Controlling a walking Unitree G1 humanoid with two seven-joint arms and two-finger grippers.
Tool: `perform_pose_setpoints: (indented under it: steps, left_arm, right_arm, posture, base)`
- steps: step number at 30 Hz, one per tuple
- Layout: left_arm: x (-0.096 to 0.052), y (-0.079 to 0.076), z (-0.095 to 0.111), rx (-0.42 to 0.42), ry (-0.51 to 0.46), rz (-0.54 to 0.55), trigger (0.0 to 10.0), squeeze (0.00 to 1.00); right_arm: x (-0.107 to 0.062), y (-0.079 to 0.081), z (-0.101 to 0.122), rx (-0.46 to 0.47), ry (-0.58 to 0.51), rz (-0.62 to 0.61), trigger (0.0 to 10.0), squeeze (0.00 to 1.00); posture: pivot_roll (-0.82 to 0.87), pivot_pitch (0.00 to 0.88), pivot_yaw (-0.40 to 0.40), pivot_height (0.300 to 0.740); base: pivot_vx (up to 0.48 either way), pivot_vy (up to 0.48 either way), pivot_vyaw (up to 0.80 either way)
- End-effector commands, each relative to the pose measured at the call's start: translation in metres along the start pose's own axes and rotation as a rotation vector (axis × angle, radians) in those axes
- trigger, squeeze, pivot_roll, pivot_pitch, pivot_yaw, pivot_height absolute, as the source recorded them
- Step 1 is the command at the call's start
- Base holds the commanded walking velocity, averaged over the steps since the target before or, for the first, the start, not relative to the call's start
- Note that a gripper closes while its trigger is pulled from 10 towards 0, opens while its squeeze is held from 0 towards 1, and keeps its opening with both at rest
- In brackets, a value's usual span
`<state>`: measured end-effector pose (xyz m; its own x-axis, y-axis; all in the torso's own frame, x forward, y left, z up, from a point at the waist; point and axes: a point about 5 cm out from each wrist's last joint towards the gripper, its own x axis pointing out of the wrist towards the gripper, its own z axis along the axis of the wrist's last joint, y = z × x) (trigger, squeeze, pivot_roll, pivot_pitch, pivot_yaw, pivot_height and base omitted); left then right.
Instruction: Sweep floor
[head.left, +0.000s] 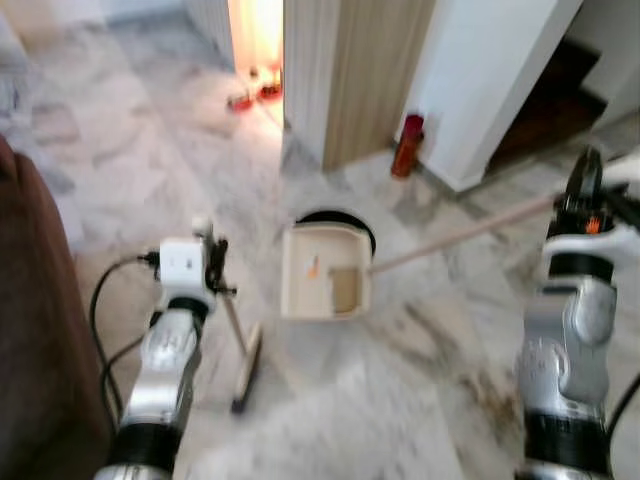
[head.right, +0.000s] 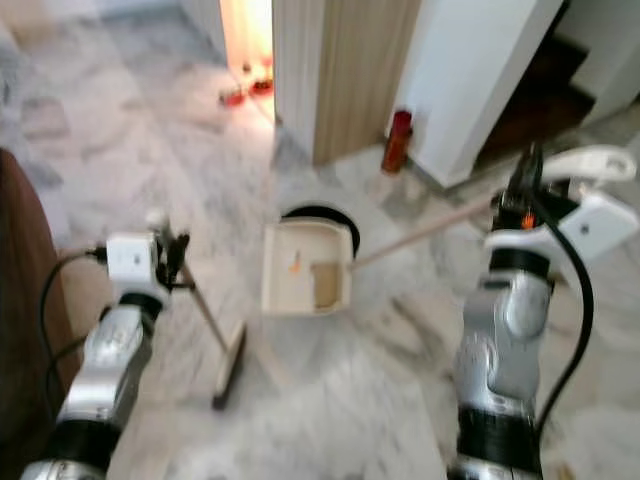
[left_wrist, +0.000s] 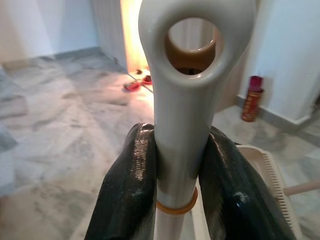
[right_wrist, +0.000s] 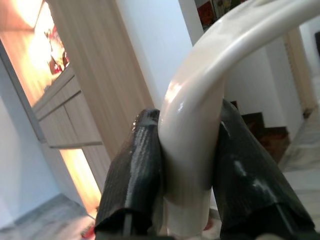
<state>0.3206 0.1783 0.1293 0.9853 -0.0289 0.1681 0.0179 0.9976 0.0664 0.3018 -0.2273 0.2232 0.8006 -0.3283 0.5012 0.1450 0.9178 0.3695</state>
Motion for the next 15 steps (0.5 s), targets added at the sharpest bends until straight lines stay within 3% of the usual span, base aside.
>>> perform_pose_setpoints:
  steps: [1,15]
  left_arm:
    - [0.0025,-0.0086,0.0096,-0.002,-0.051,-0.027,10.0,0.00]
    - [0.0019,-0.0091,0.0093,-0.002,-0.053,-0.023,10.0,0.00]
  right_arm:
    - [0.0031,-0.0027,0.0186,0.006,-0.093,-0.008,10.0,0.00]
    - [0.0029,0.0003,0.0152,0.016,-0.079,0.004,10.0,0.00]
  posture:
    - [0.18,0.101,-0.065,0.740]
    - [0.18,0.099,-0.070,0.740]
  base:
    - [0.330,0.000,0.00]
    - [0.331,0.000,0.00]
